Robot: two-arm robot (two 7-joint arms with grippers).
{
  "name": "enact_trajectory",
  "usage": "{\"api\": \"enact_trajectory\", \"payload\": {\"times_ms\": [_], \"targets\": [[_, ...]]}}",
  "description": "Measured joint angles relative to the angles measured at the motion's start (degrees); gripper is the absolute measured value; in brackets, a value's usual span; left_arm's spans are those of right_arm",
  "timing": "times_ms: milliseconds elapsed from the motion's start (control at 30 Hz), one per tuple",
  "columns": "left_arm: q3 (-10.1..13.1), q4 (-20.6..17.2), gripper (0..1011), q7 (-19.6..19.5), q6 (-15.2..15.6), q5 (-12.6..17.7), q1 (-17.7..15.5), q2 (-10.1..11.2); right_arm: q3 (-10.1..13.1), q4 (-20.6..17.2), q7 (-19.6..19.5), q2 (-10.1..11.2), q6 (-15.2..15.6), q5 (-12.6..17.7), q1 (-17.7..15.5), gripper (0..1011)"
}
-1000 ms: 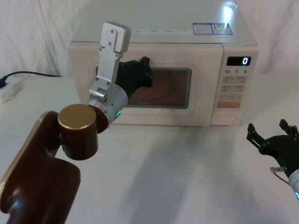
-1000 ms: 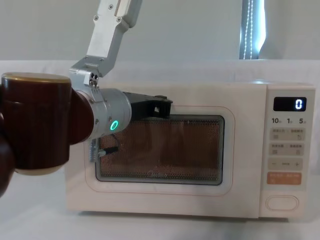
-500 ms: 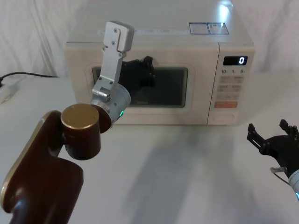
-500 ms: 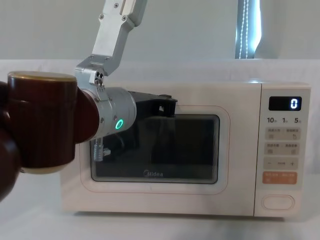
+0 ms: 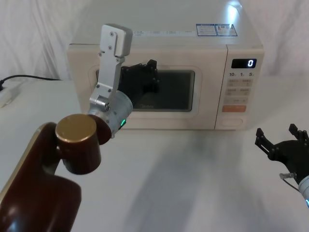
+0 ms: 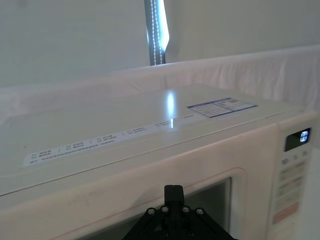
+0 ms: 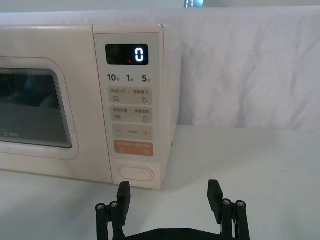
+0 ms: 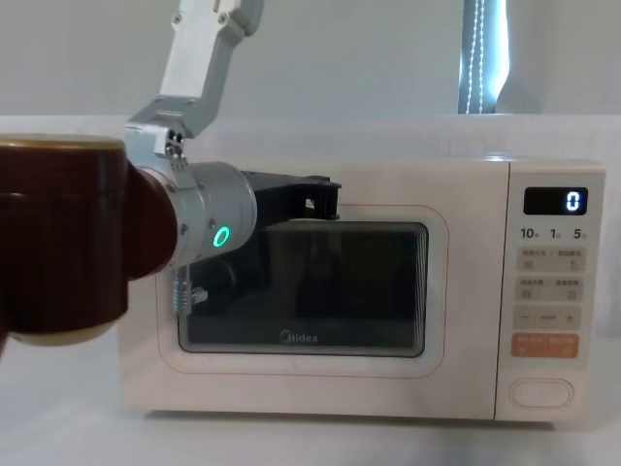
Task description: Press the button to open the microwave door with one hand; close the microwave door with the other hand.
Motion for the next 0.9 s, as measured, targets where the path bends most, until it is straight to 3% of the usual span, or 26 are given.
{"api": "enact_trajectory", "payload": {"times_ms": [367, 633, 767, 900], "targets": [[-1.4, -9.7, 4, -0.7, 0.6, -2.5, 7.2, 3.1, 0.0, 0.0, 0.0, 0.0, 0.0, 0.0, 0.0, 1000], [-3.4, -15.9, 204, -0.4, -0.3, -4.0, 12.7, 6.1, 0.0, 0.0, 0.0, 0.0, 0.0, 0.0, 0.0, 1000], [-4.9, -18.6, 368, -0.3, -0.8, -4.9, 15.6, 7.8, 0.0, 0.0, 0.0, 0.0, 0.0, 0.0, 0.0, 1000], [-5.7, -19.8, 451, -0.2, -1.3, -5.1, 17.5, 9.0, 0.0, 0.0, 0.0, 0.0, 0.0, 0.0, 0.0, 1000]]}}
